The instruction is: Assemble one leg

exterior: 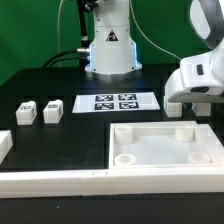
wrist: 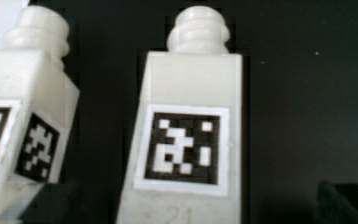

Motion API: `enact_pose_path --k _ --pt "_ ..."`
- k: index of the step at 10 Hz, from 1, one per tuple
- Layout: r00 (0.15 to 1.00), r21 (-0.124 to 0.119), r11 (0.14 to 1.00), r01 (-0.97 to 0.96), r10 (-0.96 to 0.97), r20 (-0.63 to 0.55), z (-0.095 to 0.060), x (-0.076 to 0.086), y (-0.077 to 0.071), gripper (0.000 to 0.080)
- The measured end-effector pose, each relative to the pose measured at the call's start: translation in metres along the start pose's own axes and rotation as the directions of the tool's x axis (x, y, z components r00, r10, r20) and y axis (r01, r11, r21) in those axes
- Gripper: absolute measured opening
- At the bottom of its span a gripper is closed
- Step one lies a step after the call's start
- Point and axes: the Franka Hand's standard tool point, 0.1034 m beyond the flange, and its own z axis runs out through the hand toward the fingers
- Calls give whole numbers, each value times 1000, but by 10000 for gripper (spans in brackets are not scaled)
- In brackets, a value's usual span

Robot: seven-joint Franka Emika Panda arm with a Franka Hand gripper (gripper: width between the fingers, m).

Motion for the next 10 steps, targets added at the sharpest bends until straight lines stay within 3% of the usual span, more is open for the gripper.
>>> enact_pose_path --k 3,4,5,6,7,10 --pt "1000 4 1000 4 -4 -13 1 2 -2 649" --pt "1000 5 1000 3 -3 -13 1 2 -1 552" --pt "1000 6 1000 2 -2 -13 0 3 1 406" --pt "1000 7 1000 2 -2 -13 0 4 2 406" --pt "1000 8 1000 2 -2 -13 0 4 3 291" --pt "1000 11 1000 -2 2 -13 -1 5 6 291"
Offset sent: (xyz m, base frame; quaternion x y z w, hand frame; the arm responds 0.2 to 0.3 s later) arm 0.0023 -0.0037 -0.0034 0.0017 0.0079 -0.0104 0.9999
